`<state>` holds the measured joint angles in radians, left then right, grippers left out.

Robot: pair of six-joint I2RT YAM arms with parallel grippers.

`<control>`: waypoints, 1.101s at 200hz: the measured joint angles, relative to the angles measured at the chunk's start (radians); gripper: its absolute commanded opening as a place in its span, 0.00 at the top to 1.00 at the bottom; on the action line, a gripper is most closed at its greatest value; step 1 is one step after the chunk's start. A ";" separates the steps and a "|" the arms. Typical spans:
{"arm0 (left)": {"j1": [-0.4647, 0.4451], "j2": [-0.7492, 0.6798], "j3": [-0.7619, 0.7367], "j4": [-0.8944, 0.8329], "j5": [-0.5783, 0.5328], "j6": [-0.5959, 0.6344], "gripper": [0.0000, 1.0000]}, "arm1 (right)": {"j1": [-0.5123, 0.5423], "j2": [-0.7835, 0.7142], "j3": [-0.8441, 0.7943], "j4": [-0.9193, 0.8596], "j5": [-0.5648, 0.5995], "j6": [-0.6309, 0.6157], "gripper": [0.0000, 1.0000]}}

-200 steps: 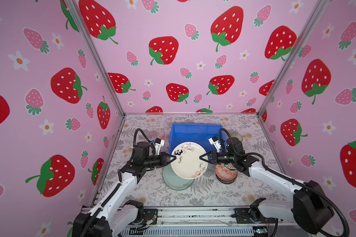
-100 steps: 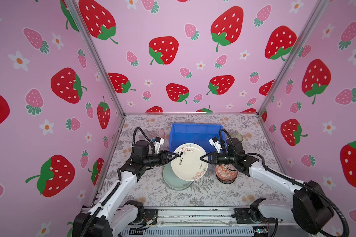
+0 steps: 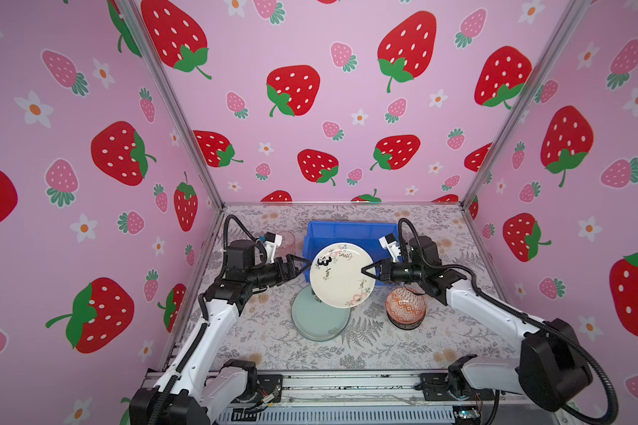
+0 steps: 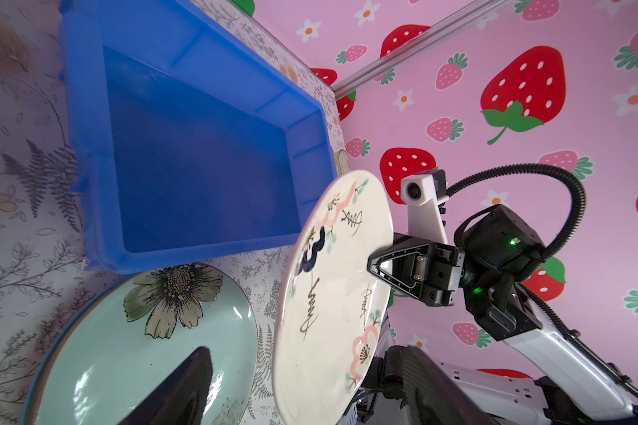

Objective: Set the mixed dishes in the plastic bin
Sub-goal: 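Carry the white plate over the blue bin with the right gripper while the left releases, then lower the white plate into the blue bin with the right gripper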

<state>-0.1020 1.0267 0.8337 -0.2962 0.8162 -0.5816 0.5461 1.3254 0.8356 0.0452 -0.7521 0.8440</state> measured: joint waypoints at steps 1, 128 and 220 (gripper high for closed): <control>0.001 0.000 0.005 -0.004 -0.002 0.003 0.16 | -0.001 0.002 0.003 -0.002 0.000 -0.002 0.99; 0.007 -0.340 0.024 -0.314 -0.219 0.013 0.16 | -0.098 0.410 0.374 -0.060 0.000 -0.078 0.96; 0.007 -0.290 0.013 -0.335 -0.243 0.027 0.16 | -0.119 0.510 0.375 0.018 0.005 -0.021 0.95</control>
<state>-0.0952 0.7368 0.8463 -0.6315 0.5732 -0.5549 0.4267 1.8351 1.2110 0.0628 -0.7475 0.8230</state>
